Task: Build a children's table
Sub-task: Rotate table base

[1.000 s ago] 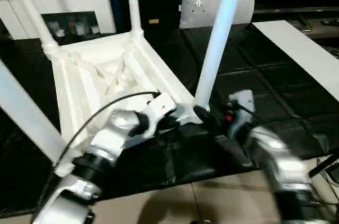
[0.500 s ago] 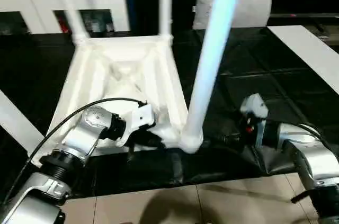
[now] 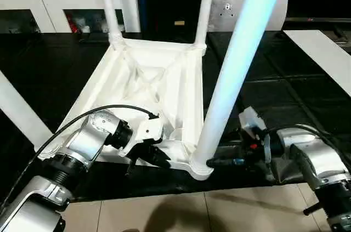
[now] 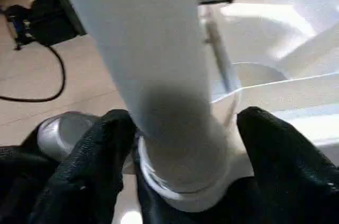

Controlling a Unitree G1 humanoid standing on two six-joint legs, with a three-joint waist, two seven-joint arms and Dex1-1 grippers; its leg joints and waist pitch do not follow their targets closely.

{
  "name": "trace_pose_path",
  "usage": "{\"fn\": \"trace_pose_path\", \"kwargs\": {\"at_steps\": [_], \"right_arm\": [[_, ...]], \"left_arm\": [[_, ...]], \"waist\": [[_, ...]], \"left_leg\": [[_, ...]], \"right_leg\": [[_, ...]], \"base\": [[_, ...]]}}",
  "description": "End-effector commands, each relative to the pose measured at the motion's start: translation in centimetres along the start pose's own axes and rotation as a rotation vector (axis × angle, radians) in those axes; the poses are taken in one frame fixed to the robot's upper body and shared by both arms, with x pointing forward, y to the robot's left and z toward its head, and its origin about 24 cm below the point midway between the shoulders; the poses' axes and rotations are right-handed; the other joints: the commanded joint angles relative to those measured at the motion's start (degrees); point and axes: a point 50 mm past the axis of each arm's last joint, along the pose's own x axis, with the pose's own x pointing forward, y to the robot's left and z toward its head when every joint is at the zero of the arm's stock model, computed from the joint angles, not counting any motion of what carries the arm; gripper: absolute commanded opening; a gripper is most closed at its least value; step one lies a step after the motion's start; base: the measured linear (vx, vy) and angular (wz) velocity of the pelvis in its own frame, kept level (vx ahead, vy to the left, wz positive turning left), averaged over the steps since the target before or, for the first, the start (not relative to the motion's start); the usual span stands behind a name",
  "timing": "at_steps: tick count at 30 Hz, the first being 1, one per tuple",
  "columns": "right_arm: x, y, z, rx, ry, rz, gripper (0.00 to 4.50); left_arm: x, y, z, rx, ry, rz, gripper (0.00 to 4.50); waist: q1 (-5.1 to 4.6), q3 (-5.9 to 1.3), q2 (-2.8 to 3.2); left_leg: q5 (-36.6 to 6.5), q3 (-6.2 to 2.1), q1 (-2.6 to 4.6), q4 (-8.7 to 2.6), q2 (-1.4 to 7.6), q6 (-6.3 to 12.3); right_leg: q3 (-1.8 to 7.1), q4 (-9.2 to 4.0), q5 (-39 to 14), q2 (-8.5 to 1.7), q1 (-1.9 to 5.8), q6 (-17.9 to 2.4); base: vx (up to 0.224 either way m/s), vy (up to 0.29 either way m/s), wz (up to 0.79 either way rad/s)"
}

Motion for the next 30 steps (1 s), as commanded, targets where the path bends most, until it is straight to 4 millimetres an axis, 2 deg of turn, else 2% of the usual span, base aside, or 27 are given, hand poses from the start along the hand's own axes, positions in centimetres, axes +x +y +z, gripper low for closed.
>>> {"fn": "trace_pose_path", "kwargs": {"at_steps": [1,5,13,19,20,25,27,29,30], "right_arm": [[0.0,-0.1,0.6,-0.005,-0.006,0.031,3.15],[0.5,-0.1,0.5,-0.003,-0.011,0.050,2.87],[1.0,0.2,0.4,0.007,-0.016,0.076,2.14],[1.1,0.5,0.3,0.026,-0.030,0.090,2.00],[1.2,0.7,0.3,0.040,-0.044,0.089,1.99],[2.2,1.1,0.3,0.089,-0.115,0.017,1.99],[3.4,0.8,0.0,0.099,-0.121,-0.092,1.99],[4.5,0.2,0.0,0.116,-0.136,-0.212,1.99],[4.6,0.0,0.0,0.120,-0.139,-0.234,1.99]], "left_arm": [[0.4,0.1,1.8,0.093,-0.003,-0.073,0.00],[0.4,0.0,1.7,0.094,0.000,-0.077,0.00],[0.2,-0.1,1.4,0.090,0.011,-0.076,0.00],[0.2,0.1,1.3,0.060,0.001,-0.049,0.00],[0.3,0.3,1.3,0.035,-0.013,-0.018,0.00],[0.6,1.0,1.5,-0.056,-0.067,0.112,0.00],[1.1,1.5,1.9,-0.107,-0.108,0.203,0.00],[1.6,1.9,2.3,-0.152,-0.132,0.277,0.00],[1.7,2.0,2.4,-0.158,-0.135,0.287,0.00]], "waist": [[-0.31,-4.00,-0.52],[-0.30,-3.98,-0.43],[-0.29,-4.07,-0.29],[-0.31,-4.10,-0.24],[-0.33,-4.06,-0.03],[-0.18,-3.89,-0.10],[-0.67,-3.48,-0.26],[-1.10,-3.43,-0.40],[-1.34,-3.41,-0.45]], "left_leg": [[-7.53,-0.02,0.16,-3.94,1.80,3.99],[-7.63,-0.03,0.25,-3.94,1.77,3.70],[-7.45,-0.05,0.27,-3.95,1.80,3.53],[-7.53,-0.08,0.25,-3.95,1.78,3.34],[-7.39,-0.04,0.28,-3.97,1.79,3.33],[-8.37,-0.13,0.42,-4.11,1.89,2.74],[-11.17,-0.16,0.46,-4.18,1.45,1.70],[-11.92,-0.27,0.63,-4.02,1.08,1.03],[-11.63,-0.39,0.41,-4.06,0.95,0.81]], "right_leg": [[2.98,-3.33,-17.33,-3.84,3.47,-10.35],[2.95,-3.43,-18.40,-3.80,3.34,-9.93],[2.96,-3.28,-17.00,-3.77,3.38,-10.44],[2.94,-3.30,-17.08,-3.73,3.44,-10.30],[2.99,-3.24,-16.49,-3.63,3.44,-10.50],[3.00,-3.47,-17.82,-3.70,3.36,-10.22],[2.63,-4.44,-24.90,-3.80,3.22,-7.91],[2.30,-5.18,-30.24,-3.88,3.06,-5.54],[2.17,-5.29,-31.08,-3.87,3.20,-4.86]], "base": [[0.000,0.000,0.00],[0.000,0.000,0.00],[0.000,0.000,0.00],[0.000,0.000,0.00],[0.000,0.000,0.00],[0.000,0.000,0.00],[0.000,0.000,0.00],[0.000,0.000,0.00],[0.000,0.000,0.00]]}}
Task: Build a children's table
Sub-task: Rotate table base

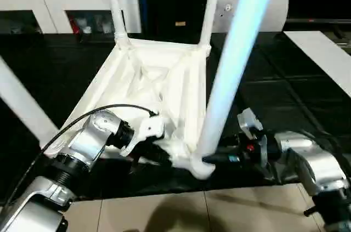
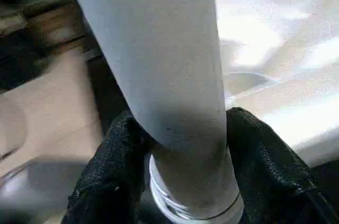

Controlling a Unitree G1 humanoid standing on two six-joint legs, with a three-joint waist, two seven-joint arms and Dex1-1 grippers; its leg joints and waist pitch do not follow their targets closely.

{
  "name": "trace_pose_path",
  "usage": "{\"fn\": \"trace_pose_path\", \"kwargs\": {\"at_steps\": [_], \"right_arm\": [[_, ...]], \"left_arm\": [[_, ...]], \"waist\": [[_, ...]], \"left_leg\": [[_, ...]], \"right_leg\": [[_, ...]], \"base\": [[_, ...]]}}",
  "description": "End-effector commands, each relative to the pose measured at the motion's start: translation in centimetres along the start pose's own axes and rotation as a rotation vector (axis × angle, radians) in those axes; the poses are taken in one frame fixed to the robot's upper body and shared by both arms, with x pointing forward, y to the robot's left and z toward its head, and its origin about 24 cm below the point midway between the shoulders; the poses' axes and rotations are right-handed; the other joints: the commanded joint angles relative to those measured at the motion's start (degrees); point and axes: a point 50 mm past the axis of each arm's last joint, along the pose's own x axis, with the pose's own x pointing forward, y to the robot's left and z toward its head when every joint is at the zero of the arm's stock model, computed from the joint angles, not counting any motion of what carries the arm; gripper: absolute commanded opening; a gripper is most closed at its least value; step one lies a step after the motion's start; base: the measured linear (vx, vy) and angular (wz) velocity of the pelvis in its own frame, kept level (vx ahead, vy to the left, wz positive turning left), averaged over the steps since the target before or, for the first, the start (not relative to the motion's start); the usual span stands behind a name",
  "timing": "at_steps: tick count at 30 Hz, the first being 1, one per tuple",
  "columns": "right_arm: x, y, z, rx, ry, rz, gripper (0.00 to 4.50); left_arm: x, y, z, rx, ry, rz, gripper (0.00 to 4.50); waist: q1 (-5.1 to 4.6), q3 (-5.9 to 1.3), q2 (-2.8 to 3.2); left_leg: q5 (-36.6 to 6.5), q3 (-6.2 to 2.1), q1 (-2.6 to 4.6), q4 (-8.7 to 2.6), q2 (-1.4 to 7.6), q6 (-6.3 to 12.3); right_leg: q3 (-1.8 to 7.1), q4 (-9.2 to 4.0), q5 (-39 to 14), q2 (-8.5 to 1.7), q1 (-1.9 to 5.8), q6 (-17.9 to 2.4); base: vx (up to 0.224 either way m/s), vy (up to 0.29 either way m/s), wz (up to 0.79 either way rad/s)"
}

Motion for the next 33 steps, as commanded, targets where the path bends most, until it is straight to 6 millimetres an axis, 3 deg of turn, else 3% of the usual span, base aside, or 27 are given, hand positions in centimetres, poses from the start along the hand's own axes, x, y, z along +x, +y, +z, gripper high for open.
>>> {"fn": "trace_pose_path", "kwargs": {"at_steps": [1,3,7,8,9,10,14,16,18,20,21,28,33], "right_arm": [[3.6,1.0,0.1,0.042,-0.045,-0.034,1.98],[4.6,0.6,0.4,0.058,-0.068,-0.123,1.98],[6.2,0.2,0.8,0.086,-0.091,-0.264,1.96],[6.7,0.2,0.9,0.098,-0.099,-0.302,1.96],[7.2,0.1,1.1,0.106,-0.106,-0.341,1.96],[7.6,0.0,1.1,0.122,-0.112,-0.376,1.96],[8.4,0.0,1.5,0.157,-0.154,-0.423,1.96],[8.2,0.1,1.6,0.140,-0.172,-0.406,2.52],[7.7,-0.2,1.6,0.146,-0.182,-0.432,2.66],[6.5,-0.8,1.3,0.107,-0.168,-0.466,2.77],[6.0,-1.0,1.2,0.089,-0.163,-0.478,3.02],[2.0,-1.6,1.7,-0.004,-0.194,-0.411,3.58],[-1.4,-0.8,1.7,-0.083,-0.100,-0.200,3.99]], "left_arm": [[1.9,0.2,2.9,-0.010,-0.114,0.116,0.00],[2.4,0.5,3.5,-0.041,-0.148,0.182,0.00],[3.2,1.0,5.2,-0.101,-0.221,0.306,0.00],[3.3,1.2,5.7,-0.111,-0.241,0.359,0.00],[3.4,1.5,6.2,-0.116,-0.259,0.413,0.00],[3.6,1.6,6.6,-0.118,-0.272,0.446,0.00],[4.1,1.3,7.6,-0.123,-0.307,0.476,0.00],[4.2,1.2,7.6,-0.103,-0.296,0.466,0.00],[4.1,1.0,7.4,-0.081,-0.287,0.445,0.00],[3.9,0.7,6.8,-0.051,-0.273,0.406,0.00],[3.8,0.6,6.6,-0.038,-0.267,0.392,0.00],[2.7,0.2,4.7,0.044,-0.207,0.279,0.00],[1.4,-0.6,2.9,0.141,-0.122,0.078,0.00]], "waist": [[-0.82,-3.35,-0.46],[-2.35,-3.49,-0.50],[-3.42,-3.58,-0.33],[-3.50,-3.80,-0.37],[-3.55,-3.78,-0.22],[-3.69,-3.79,-0.49],[-3.41,-4.23,-0.31],[-3.16,-4.48,-0.20],[-3.12,-4.46,-0.21],[-3.05,-4.54,-0.12],[-3.10,-4.54,-0.16],[-2.52,-4.20,0.07],[-1.49,-3.93,0.19]], "left_leg": [[-11.93,-0.57,-0.23,-4.20,0.84,0.83],[-12.56,-0.71,-0.39,-3.96,0.65,1.11],[-12.13,-0.56,-0.16,-3.65,0.47,2.20],[-11.31,-0.64,-0.42,-3.66,0.44,2.69],[-10.80,-0.62,-0.41,-3.75,0.66,3.00],[-10.45,-0.57,-0.48,-3.79,0.74,3.10],[-6.55,-0.52,-0.75,-3.76,0.91,4.17],[-3.78,-0.49,-0.85,-3.71,1.06,5.07],[-2.63,-0.38,-0.88,-3.67,1.06,6.10],[-2.29,-0.37,-0.96,-3.61,1.12,6.55],[-2.27,-0.31,-1.03,-3.57,1.08,6.77],[-5.58,-0.23,-0.66,-3.75,1.33,6.33],[-7.65,-0.19,-0.23,-3.91,1.44,6.11]], "right_leg": [[1.94,-5.60,-32.37,-3.80,3.07,-3.64],[1.59,-5.85,-32.85,-3.70,3.03,-2.96],[1.61,-6.05,-31.61,-3.46,2.51,-3.84],[1.58,-5.86,-30.14,-3.44,2.82,-4.18],[1.77,-5.64,-28.28,-3.39,2.62,-4.87],[1.88,-5.57,-27.44,-3.36,2.60,-5.15],[2.32,-4.41,-19.74,-3.51,3.15,-7.60],[2.57,-3.61,-14.03,-3.46,3.32,-9.25],[2.69,-3.11,-9.75,-3.42,3.47,-11.12],[2.73,-2.96,-8.74,-3.54,3.57,-11.64],[2.74,-2.93,-8.36,-3.48,3.60,-11.80],[2.84,-3.49,-12.30,-3.51,3.50,-10.69],[2.92,-3.75,-14.38,-3.42,3.19,-10.02]], "base": [[0.000,0.000,0.00],[0.000,0.000,0.00],[0.000,0.000,0.00],[0.000,0.000,0.00],[0.000,0.000,0.00],[0.000,0.000,0.00],[0.000,0.000,0.00],[0.000,0.000,0.00],[0.000,0.000,0.00],[0.000,0.000,0.00],[0.000,0.000,0.00],[0.000,0.000,0.00],[0.000,0.000,0.00]]}}
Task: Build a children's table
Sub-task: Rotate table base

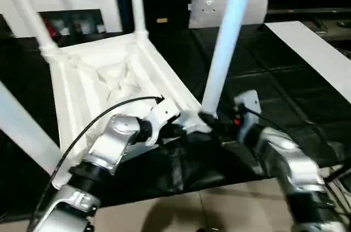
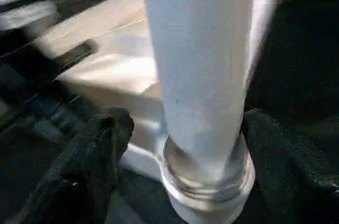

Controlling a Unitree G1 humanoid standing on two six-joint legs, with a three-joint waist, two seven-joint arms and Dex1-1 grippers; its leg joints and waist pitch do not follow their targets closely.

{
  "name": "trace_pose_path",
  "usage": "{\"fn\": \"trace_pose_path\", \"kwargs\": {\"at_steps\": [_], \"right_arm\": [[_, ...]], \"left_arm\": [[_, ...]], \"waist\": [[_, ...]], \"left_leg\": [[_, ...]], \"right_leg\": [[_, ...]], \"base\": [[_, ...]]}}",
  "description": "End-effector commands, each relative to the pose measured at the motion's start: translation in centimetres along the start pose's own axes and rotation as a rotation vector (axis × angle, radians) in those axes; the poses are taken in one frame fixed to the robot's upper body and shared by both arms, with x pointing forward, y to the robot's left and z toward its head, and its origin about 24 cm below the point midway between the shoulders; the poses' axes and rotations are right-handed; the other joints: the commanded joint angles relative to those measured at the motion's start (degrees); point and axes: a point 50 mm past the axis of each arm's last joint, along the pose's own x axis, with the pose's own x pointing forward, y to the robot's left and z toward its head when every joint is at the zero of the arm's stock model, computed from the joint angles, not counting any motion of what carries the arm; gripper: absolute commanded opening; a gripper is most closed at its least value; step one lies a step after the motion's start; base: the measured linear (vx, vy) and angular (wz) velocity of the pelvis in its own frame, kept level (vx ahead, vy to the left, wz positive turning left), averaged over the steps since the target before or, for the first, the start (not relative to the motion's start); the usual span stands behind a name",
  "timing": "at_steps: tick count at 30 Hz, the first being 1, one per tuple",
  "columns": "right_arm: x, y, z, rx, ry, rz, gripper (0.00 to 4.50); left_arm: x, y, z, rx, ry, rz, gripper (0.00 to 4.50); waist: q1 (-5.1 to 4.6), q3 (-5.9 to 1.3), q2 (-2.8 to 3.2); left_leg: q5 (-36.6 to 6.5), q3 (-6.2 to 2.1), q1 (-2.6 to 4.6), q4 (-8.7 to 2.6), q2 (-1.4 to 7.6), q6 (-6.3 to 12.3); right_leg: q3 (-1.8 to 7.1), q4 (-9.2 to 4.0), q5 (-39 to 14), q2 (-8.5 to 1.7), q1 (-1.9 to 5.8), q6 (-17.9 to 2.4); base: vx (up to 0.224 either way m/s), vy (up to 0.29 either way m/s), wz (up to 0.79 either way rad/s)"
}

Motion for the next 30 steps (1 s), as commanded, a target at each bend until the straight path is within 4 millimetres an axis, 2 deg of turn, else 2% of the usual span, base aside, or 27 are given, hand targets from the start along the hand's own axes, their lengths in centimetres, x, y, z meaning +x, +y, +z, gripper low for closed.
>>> {"fn": "trace_pose_path", "kwargs": {"at_steps": [1,4,6,9,10,11,12,13,20,25,27,30], "right_arm": [[-0.3,0.4,0.6,-0.026,-0.001,0.092,4.05],[-1.1,0.3,0.7,-0.061,0.051,0.150,4.32],[-1.6,0.3,0.8,-0.105,0.098,0.211,4.32],[-1.8,0.4,0.9,-0.118,0.122,0.261,4.32],[-1.8,0.5,0.9,-0.122,0.129,0.282,4.32],[-1.8,0.7,0.9,-0.127,0.140,0.312,4.32],[-1.7,0.8,0.9,-0.131,0.146,0.336,4.32],[-1.7,1.0,0.9,-0.120,0.150,0.364,4.32],[-1.2,1.6,0.4,-0.054,0.195,0.524,3.74],[-1.0,1.7,0.2,-0.030,0.227,0.582,3.52],[-0.9,1.7,0.1,-0.026,0.238,0.598,3.20],[-0.8,1.7,0.2,-0.020,0.235,0.610,3.01]], "left_arm": [[0.0,-0.6,1.7,0.116,-0.036,-0.123,0.00],[-0.5,-0.7,1.0,0.148,0.020,-0.191,0.00],[-1.0,-1.1,0.7,0.160,0.053,-0.275,0.00],[-1.3,-1.3,0.6,0.172,0.067,-0.330,0.00],[-1.4,-1.4,0.6,0.177,0.074,-0.352,0.00],[-1.5,-1.6,0.6,0.185,0.085,-0.384,0.00],[-1.6,-1.6,0.6,0.190,0.095,-0.408,0.00],[-1.7,-1.7,0.6,0.196,0.104,-0.425,0.00],[-1.6,-1.8,0.9,0.243,0.127,-0.489,0.00],[-1.5,-1.6,1.0,0.258,0.129,-0.490,0.00],[-1.5,-1.5,1.1,0.259,0.131,-0.490,0.00],[-1.6,-1.5,1.1,0.261,0.131,-0.491,0.00]], "waist": [[-0.03,-3.91,-0.02],[0.50,-3.88,-0.09],[0.56,-3.76,-0.12],[0.79,-3.78,-0.22],[0.83,-3.79,-0.47],[0.93,-3.79,-0.36],[0.91,-3.81,-0.57],[0.97,-3.84,-0.45],[1.93,-4.01,-0.52],[2.07,-4.05,-0.55],[2.09,-4.06,-0.59],[2.06,-4.02,-0.63]], "left_leg": [[-8.11,-0.05,0.30,-3.62,1.50,5.22],[-9.24,-0.12,0.53,-3.71,1.49,4.10],[-9.93,-0.04,0.78,-3.81,1.61,3.75],[-9.85,-0.10,0.64,-3.79,1.59,3.41],[-9.84,-0.09,0.61,-3.76,1.57,3.48],[-9.55,-0.11,0.54,-3.73,1.57,3.58],[-9.37,-0.08,0.46,-3.75,1.59,3.69],[-8.90,-0.10,0.46,-3.72,1.67,3.65],[-7.88,-0.03,0.58,-3.62,1.84,3.60],[-7.42,-0.03,0.39,-3.57,1.79,3.38],[-7.49,0.00,0.34,-3.53,1.67,3.35],[-7.67,-0.02,0.35,-3.55,1.69,3.32]], "right_leg": [[3.08,-3.59,-15.03,-3.52,3.83,-9.73],[2.97,-3.82,-17.80,-3.58,3.80,-9.34],[3.09,-3.92,-18.52,-3.52,3.61,-9.20],[3.06,-3.83,-18.81,-3.69,3.72,-9.38],[3.03,-3.85,-19.16,-3.67,3.73,-9.18],[3.05,-3.79,-19.45,-3.77,3.77,-9.10],[3.05,-3.81,-19.57,-3.75,3.80,-9.00],[3.11,-3.68,-19.13,-3.79,3.74,-9.11],[3.09,-3.36,-17.80,-3.79,3.70,-9.83],[3.10,-3.24,-16.61,-3.83,3.87,-10.06],[3.07,-3.34,-17.40,-3.78,3.94,-9.72],[3.00,-3.44,-18.47,-3.80,3.89,-9.39]], "base": [[0.000,0.000,0.00],[0.000,0.000,0.00],[0.000,0.000,0.00],[0.000,0.000,0.00],[0.000,0.000,0.00],[0.000,0.000,0.00],[0.000,0.000,0.00],[0.000,0.000,0.00],[0.000,0.000,0.00],[0.000,0.000,0.00],[0.000,0.000,0.00],[0.000,0.000,0.00]]}}
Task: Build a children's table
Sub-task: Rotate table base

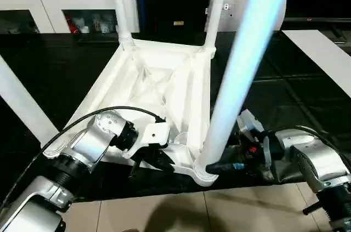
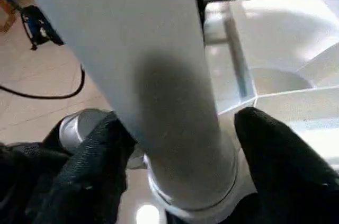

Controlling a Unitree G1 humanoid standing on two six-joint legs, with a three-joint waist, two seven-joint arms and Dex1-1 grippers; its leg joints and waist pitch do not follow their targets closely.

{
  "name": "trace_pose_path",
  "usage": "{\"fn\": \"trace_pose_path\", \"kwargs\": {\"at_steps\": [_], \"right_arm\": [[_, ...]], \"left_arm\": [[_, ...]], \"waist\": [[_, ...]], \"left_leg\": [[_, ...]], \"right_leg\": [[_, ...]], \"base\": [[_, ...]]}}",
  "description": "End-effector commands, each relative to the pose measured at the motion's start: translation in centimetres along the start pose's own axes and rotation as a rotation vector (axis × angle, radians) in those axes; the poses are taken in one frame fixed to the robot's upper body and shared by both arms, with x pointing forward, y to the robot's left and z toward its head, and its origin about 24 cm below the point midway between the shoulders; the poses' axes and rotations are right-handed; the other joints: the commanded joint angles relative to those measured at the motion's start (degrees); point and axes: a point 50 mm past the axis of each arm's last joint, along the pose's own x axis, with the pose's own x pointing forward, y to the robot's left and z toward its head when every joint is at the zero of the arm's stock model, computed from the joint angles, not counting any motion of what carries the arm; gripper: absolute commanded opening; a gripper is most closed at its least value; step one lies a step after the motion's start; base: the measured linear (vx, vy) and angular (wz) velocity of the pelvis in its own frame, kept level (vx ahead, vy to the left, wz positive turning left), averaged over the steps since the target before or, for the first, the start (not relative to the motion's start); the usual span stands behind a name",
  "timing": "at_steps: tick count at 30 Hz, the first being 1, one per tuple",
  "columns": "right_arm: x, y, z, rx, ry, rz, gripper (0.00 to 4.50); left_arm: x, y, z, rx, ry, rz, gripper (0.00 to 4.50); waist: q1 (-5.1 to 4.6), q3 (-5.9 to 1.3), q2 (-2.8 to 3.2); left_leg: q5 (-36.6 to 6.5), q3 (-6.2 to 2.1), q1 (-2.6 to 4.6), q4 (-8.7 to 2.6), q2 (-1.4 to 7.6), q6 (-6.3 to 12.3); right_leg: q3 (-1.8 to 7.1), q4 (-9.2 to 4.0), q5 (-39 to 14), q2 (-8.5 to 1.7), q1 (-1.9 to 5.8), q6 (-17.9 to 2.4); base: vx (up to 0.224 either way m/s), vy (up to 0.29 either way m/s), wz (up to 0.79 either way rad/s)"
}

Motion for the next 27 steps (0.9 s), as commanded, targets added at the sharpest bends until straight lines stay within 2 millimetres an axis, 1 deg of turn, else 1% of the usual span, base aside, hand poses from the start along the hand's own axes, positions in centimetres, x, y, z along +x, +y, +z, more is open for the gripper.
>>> {"fn": "trace_pose_path", "kwargs": {"at_steps": [1,2,4,6,7,10,16,17,18,20,21,22,23,24,25,26,27], "right_arm": [[0.0,-0.1,0.6,-0.009,0.003,0.021,2.87],[0.0,-0.1,0.6,-0.009,0.003,0.021,2.75],[0.1,-0.2,0.5,-0.006,0.001,0.027,2.65],[0.2,-0.1,0.5,-0.001,-0.003,0.034,2.43],[0.2,-0.1,0.4,0.002,-0.005,0.038,2.43],[0.4,0.1,0.3,0.013,-0.007,0.055,2.20],[0.6,0.7,-0.1,0.035,-0.023,0.069,2.09],[0.7,0.8,-0.1,0.040,-0.035,0.065,2.09],[1.0,0.8,-0.1,0.048,-0.057,0.045,2.09],[1.5,0.9,-0.2,0.059,-0.086,0.002,2.09],[1.9,0.8,-0.3,0.061,-0.094,-0.038,2.09],[2.4,0.7,-0.4,0.062,-0.100,-0.092,2.09],[2.7,0.7,-0.5,0.063,-0.101,-0.119,2.09],[3.5,0.4,-0.7,0.069,-0.115,-0.186,2.08],[3.9,0.3,-0.7,0.075,-0.124,-0.227,2.07],[3.9,0.3,-0.7,0.075,-0.124,-0.227,2.06],[5.3,-0.8,-0.5,0.125,-0.188,-0.404,2.04]], "left_arm": [[0.0,0.2,1.3,0.073,0.006,-0.046,0.00],[0.0,0.2,1.3,0.073,0.006,-0.046,0.00],[0.0,0.3,1.3,0.079,0.004,-0.028,0.00],[0.0,0.3,1.3,0.074,-0.002,-0.022,0.00],[0.0,0.3,1.2,0.073,-0.004,-0.021,0.00],[0.0,0.3,1.0,0.071,-0.001,-0.021,0.00],[-0.1,0.3,0.9,0.061,-0.010,-0.008,0.00],[-0.1,0.3,0.9,0.054,-0.017,0.001,0.00],[-0.1,0.5,1.0,0.036,-0.028,0.029,0.00],[0.0,0.8,1.1,0.005,-0.049,0.077,0.00],[0.1,0.9,1.3,-0.012,-0.066,0.110,0.00],[0.2,1.1,1.5,-0.033,-0.090,0.150,0.00],[0.3,1.2,1.7,-0.045,-0.105,0.170,0.00],[0.5,1.5,2.0,-0.072,-0.135,0.224,0.00],[0.6,1.6,2.2,-0.089,-0.152,0.258,0.00],[0.6,1.6,2.2,-0.089,-0.152,0.258,0.00],[1.0,2.3,3.0,-0.161,-0.199,0.387,0.00]], "waist": [[-0.35,-4.01,-0.47],[-0.38,-3.99,-0.57],[-0.29,-4.03,-0.50],[-0.30,-4.05,-0.52],[-0.30,-4.05,-0.50],[-0.27,-4.04,-0.49],[-0.17,-4.08,-0.33],[-0.11,-4.08,-0.12],[-0.10,-4.13,0.13],[-0.06,-4.13,-0.04],[-0.09,-4.06,0.13],[-0.44,-3.89,-0.04],[-0.67,-3.67,-0.06],[-0.78,-3.61,-0.10],[-0.94,-3.49,-0.24],[-1.23,-3.49,-0.27],[-2.19,-3.43,-0.58]], "left_leg": [[-7.61,-0.03,0.18,-3.88,1.66,3.61],[-7.68,-0.03,0.16,-3.90,1.65,3.57],[-7.42,-0.05,0.20,-3.90,1.71,3.52],[-7.45,-0.04,0.18,-3.88,1.69,3.56],[-7.45,-0.05,0.19,-3.88,1.69,3.52],[-7.36,-0.05,0.16,-3.89,1.67,3.53],[-7.41,-0.06,0.17,-3.88,1.68,3.38],[-7.31,-0.10,0.20,-3.90,1.68,3.34],[-7.59,-0.12,0.25,-3.89,1.70,3.20],[-7.51,-0.08,0.24,-3.88,1.72,3.13],[-7.68,-0.13,0.24,-3.98,1.73,2.80],[-8.90,-0.15,0.18,-4.09,1.58,2.31],[-10.46,-0.14,0.34,-4.11,1.40,1.74],[-11.17,-0.18,0.43,-4.09,1.23,1.63],[-11.56,-0.25,0.47,-4.09,1.13,1.23],[-11.62,-0.33,0.33,-4.11,1.07,1.00],[-12.42,-0.41,0.23,-4.03,0.94,0.77]], "right_leg": [[2.95,-3.60,-18.79,-3.74,3.41,-9.42],[2.94,-3.61,-19.04,-3.72,3.42,-9.29],[2.96,-3.58,-18.89,-3.75,3.38,-9.27],[2.94,-3.56,-18.68,-3.74,3.41,-9.35],[2.95,-3.53,-18.67,-3.73,3.39,-9.36],[2.93,-3.57,-18.92,-3.72,3.43,-9.21],[2.93,-3.52,-18.38,-3.71,3.46,-9.27],[2.94,-3.52,-18.14,-3.70,3.46,-9.33],[2.91,-3.49,-17.96,-3.71,3.42,-9.50],[2.96,-3.48,-17.22,-3.68,3.42,-9.66],[2.95,-3.57,-17.23,-3.64,3.39,-9.59],[2.80,-3.74,-19.16,-3.65,3.38,-9.19],[2.64,-4.28,-23.05,-3.66,3.26,-7.95],[2.50,-4.67,-25.35,-3.72,3.27,-7.20],[2.39,-5.02,-28.25,-3.77,3.19,-5.87],[2.32,-5.06,-29.26,-3.78,3.28,-5.20],[2.08,-5.43,-31.55,-3.72,3.11,-3.82]], "base": [[0.000,0.000,0.00],[0.000,0.000,0.00],[0.000,0.000,0.00],[0.000,0.000,0.00],[0.000,0.000,0.00],[0.000,0.000,0.00],[0.000,0.000,0.00],[0.000,0.000,0.00],[0.000,0.000,0.00],[0.000,0.000,0.00],[0.000,0.000,0.00],[0.000,0.000,0.00],[0.000,0.000,0.00],[0.000,0.000,0.00],[0.000,0.000,0.00],[0.000,0.000,0.00],[0.000,0.000,0.00]]}}
